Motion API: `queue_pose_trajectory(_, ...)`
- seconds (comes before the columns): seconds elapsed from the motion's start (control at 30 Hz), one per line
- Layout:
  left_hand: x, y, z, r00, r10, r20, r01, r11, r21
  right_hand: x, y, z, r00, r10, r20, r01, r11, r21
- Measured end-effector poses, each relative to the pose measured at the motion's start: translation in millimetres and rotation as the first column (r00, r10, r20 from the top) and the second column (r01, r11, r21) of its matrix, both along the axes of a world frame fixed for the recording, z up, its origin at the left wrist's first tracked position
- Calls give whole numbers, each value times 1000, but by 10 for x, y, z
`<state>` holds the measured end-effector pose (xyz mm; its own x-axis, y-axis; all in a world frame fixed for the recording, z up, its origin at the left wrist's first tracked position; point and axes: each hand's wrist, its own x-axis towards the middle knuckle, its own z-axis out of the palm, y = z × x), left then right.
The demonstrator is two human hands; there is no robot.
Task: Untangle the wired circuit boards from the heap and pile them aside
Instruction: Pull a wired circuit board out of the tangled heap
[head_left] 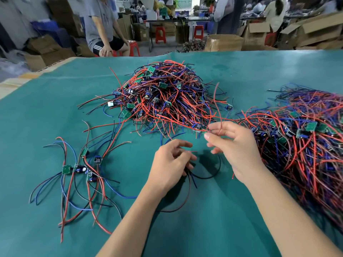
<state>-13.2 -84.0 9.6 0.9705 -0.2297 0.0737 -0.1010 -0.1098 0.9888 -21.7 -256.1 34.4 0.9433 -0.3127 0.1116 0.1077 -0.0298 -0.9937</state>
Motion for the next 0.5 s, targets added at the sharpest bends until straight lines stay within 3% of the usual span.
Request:
queue_pose_trajectory(0.1, -3, -20, 14, 1000, 12, 28, -11, 999, -39, -29, 15, 43, 981, 193, -9, -190, 973, 135)
queue_pose_trajectory(0.2, -8, -10, 48, 999, -29, 35, 32, 996, -82, -50, 41, 45, 941, 328, -87, -327, 945, 29)
queue_pose_trajectory(0.3, -16, 8, 97, 997, -71, 6, 71, 988, -135, -66, 80, 26, 956, 267, -121, -282, 950, -136)
queue_pose_trajectory(0.5, -16, 5, 82, 1000, -14, -14, 12, 988, -152, -65, 70, 14, 987, 153, -53, -162, 951, -264)
